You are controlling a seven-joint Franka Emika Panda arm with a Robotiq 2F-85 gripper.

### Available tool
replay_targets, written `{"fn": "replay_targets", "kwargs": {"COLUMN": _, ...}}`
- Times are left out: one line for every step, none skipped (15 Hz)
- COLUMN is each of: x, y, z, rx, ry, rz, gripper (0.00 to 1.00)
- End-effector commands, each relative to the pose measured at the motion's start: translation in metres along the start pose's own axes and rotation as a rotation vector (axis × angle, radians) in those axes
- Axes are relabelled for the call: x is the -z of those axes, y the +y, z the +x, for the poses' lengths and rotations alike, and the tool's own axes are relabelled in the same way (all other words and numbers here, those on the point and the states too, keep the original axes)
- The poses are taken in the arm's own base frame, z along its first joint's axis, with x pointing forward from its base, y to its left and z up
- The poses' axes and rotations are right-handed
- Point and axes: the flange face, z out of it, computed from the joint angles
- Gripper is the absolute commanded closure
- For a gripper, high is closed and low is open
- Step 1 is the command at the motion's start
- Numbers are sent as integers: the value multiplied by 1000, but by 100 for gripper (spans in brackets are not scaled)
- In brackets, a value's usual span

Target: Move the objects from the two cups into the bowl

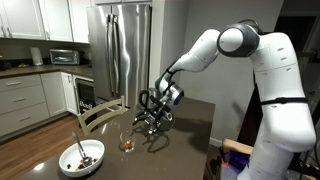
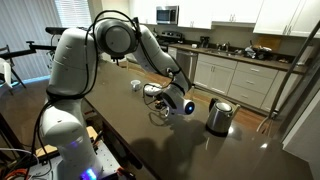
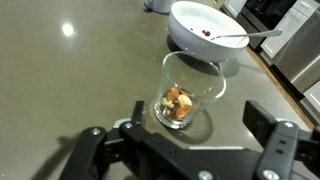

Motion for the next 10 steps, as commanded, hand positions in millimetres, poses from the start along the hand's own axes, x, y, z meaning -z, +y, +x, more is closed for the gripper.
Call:
{"fn": "replay_targets", "kwargs": {"x": -30, "y": -4, "z": 27, "rx": -81, "ry": -56, "rz": 8, "gripper": 0}}
{"fn": "replay_targets", "kwargs": {"x": -36, "y": -3, "z": 34, "rx": -100, "ry": -59, "rz": 7, "gripper": 0}}
{"fn": "replay_targets", "kwargs": {"x": -38, "y": -2, "z": 41, "rx": -116, "ry": -62, "rz": 11, "gripper": 0}}
{"fn": "replay_targets", "kwargs": {"x": -38, "y": -2, "z": 47, "rx": -136, "ry": -69, "rz": 16, "gripper": 0}}
{"fn": "replay_targets", "kwargs": {"x": -35, "y": -3, "z": 51, "rx": -148, "ry": -77, "rz": 14, "gripper": 0}}
{"fn": "replay_targets", "kwargs": {"x": -29, "y": -7, "z": 51, "rx": -156, "ry": -67, "rz": 4, "gripper": 0}}
{"fn": "replay_targets", "kwargs": {"x": -38, "y": 4, "z": 50, "rx": -118, "ry": -44, "rz": -7, "gripper": 0}}
{"fn": "replay_targets", "kwargs": {"x": -35, "y": 2, "z": 53, "rx": -127, "ry": -43, "rz": -3, "gripper": 0}}
{"fn": "replay_targets", "kwargs": {"x": -33, "y": -1, "z": 54, "rx": -131, "ry": -43, "rz": 0, "gripper": 0}}
{"fn": "replay_targets", "kwargs": {"x": -31, "y": -2, "z": 54, "rx": -132, "ry": -43, "rz": 2, "gripper": 0}}
